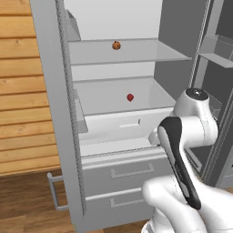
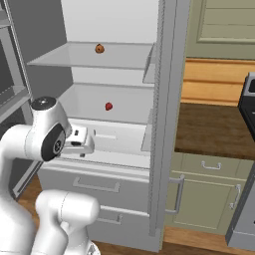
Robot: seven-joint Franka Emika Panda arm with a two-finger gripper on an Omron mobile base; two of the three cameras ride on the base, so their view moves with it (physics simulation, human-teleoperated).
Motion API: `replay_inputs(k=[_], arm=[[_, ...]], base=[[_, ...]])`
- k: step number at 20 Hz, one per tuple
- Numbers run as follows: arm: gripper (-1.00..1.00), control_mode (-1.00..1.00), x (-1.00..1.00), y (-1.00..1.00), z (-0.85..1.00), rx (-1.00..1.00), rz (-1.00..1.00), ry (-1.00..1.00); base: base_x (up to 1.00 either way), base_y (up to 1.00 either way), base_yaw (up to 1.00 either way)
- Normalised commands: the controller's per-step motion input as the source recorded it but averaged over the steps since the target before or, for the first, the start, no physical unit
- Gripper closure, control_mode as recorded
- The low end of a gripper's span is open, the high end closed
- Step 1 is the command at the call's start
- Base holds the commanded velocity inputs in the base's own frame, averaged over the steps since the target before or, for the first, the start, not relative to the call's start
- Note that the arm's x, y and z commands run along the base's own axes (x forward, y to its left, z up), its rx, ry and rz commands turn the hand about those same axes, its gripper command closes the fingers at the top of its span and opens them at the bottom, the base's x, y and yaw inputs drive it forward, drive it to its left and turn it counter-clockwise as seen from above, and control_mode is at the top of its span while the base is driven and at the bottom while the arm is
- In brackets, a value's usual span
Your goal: Take the strawberry from the fridge and place it on top of the pancake, located on the dining counter.
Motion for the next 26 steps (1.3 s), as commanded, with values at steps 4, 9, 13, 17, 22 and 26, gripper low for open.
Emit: replay_inputs(k=[4, 9, 13, 17, 22, 26], arm=[[-1.0, -1.0, -0.24, 0.07, 0.0, 0.0, -0.01, 0.02], [-1.0, -1.0, -0.19, 0.11, -0.08, 0.0, -0.07, 0.01], [-1.0, -1.0, -0.06, -0.05, -0.07, 0.02, -0.09, -0.04], [-1.0, -1.0, 0.0, -0.34, -0.14, 0.0, -0.04, -0.03], [-1.0, -1.0, 0.0, -0.04, -0.32, 0.02, -0.03, 0.0], [-1.0, -1.0, 0.0, 0.01, -0.16, 0.04, 0.0, 0.0]], base=[[0.0, 0.0, 0.0], [0.0, 0.0, 0.0], [0.0, 0.0, 0.0], [0.0, 0.0, 0.0], [0.0, 0.0, 0.0], [0.0, 0.0, 0.0]])
